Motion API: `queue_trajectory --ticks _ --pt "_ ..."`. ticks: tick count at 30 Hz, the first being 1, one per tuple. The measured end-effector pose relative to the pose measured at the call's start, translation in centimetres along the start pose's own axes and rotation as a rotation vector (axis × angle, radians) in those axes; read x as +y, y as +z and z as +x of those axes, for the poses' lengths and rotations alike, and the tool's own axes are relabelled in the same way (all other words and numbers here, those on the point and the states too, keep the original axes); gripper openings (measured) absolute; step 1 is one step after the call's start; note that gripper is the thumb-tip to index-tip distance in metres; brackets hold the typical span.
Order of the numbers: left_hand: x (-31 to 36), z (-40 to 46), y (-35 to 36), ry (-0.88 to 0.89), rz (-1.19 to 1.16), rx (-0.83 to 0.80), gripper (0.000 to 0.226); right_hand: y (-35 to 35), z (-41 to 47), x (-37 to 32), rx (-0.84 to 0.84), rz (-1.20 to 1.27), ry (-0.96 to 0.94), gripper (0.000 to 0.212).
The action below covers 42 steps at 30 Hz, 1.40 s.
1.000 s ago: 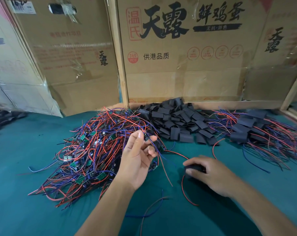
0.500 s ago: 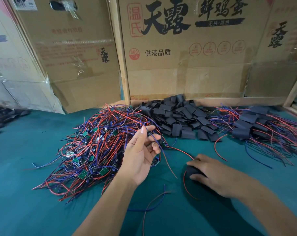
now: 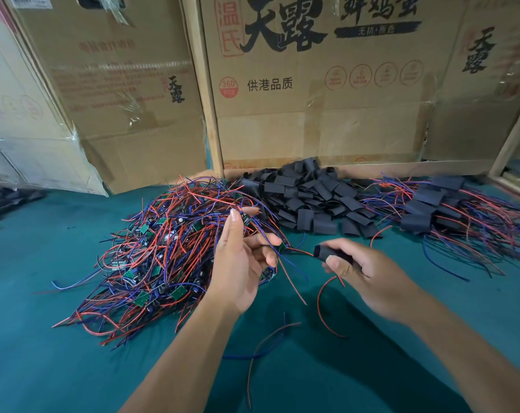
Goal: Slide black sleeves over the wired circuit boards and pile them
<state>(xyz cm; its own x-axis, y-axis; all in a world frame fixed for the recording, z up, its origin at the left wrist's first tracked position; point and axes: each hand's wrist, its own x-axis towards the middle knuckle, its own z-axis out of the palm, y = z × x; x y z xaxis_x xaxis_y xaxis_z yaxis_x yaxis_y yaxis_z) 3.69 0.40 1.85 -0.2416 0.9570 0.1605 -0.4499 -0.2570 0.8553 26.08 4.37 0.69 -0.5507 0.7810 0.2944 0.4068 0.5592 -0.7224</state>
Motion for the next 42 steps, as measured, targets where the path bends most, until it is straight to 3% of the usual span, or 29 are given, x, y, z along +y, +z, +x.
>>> queue_trajectory --ticks 4,10,17,26,42 --pt "0.1 0.1 -0.1 -0.006 -0.055 0.041 0.042 -0.4 -0.2 -0.2 -0.024 0.005 -0.009 0.046" --pt "0.9 0.2 -0.3 -0.049 -0.244 0.077 0.038 0.0 -0.2 -0.3 -0.051 -0.047 -0.083 0.026" --pt "1.2 0.3 -0.5 -0.036 -0.413 0.038 0.033 0.7 -0.3 -0.3 -0.121 0.052 -0.091 0.031" --pt "1.5 0.0 -0.1 -0.032 -0.354 0.078 0.033 1.8 -0.4 -0.8 -0.138 0.229 -0.089 0.037" --pt "1.2 0.2 -0.1 0.020 -0.259 0.191 0.032 1.7 -0.5 -1.5 -0.101 0.159 -0.139 0.033"
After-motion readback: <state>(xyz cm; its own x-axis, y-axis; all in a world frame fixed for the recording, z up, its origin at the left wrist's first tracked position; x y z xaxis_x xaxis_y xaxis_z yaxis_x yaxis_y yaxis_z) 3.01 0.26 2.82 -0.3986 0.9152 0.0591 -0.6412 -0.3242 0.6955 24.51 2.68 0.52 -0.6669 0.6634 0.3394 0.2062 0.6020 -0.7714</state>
